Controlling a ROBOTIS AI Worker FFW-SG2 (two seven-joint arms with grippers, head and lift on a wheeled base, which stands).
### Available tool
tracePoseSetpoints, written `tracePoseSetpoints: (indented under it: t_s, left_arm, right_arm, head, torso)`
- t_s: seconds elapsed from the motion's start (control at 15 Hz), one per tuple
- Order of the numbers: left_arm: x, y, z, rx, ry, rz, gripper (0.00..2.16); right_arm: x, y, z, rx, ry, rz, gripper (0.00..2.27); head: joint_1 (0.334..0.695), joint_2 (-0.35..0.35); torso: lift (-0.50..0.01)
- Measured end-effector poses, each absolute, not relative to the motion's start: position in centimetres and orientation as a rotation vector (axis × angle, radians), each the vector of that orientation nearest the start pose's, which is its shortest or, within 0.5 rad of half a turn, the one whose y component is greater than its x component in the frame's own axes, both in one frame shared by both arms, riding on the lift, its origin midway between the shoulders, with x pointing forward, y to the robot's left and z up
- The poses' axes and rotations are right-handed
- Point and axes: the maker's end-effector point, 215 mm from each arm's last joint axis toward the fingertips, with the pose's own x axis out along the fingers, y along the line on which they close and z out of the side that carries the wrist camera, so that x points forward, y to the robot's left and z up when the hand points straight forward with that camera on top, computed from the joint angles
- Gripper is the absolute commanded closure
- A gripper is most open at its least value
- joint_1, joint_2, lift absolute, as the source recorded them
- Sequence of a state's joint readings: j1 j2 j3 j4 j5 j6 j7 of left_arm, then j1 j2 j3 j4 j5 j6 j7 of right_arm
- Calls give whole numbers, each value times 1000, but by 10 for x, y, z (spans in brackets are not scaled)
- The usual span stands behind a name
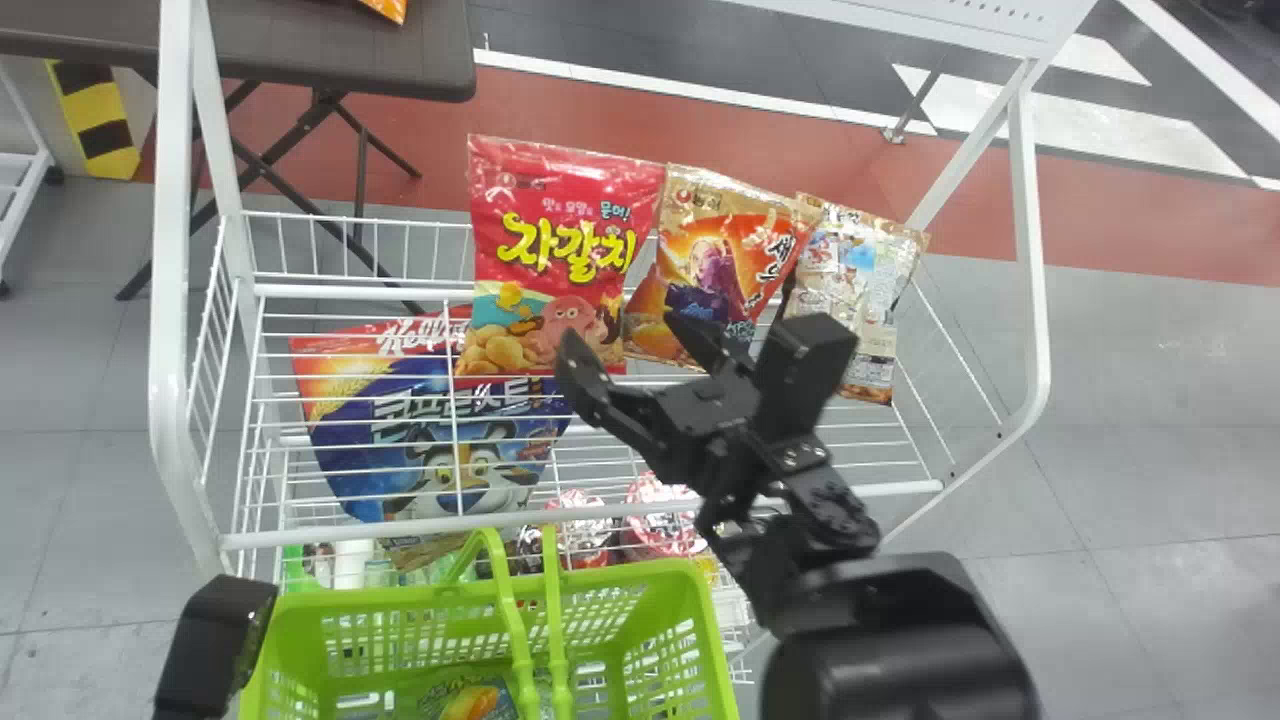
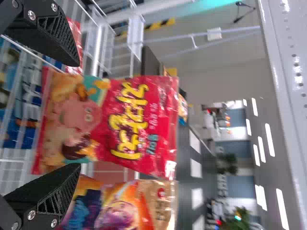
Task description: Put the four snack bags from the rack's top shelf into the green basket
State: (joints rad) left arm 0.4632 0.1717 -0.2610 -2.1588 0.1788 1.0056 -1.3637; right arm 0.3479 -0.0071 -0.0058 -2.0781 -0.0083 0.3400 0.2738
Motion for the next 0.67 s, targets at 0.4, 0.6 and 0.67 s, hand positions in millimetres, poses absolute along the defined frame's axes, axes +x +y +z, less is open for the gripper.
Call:
tracePoseSetpoints:
  t_s: [0.4, 0.6, 0.67]
  left_arm:
    - [153, -47, -376, -649, 824, -1625, 1666]
    - [153, -48, -377, -651, 825, -1627, 1666]
    - [154, -48, -377, -651, 825, -1627, 1666]
  right_arm:
    - [543, -155, -368, -35, 142, 241, 157]
    - [563, -149, -376, -49, 159, 257, 1268]
    - [568, -147, -379, -50, 170, 265, 1868]
  head:
    - [695, -330]
    - [695, -310]
    - [695, -305]
  torso:
    - [0]
    - [0]
    - [0]
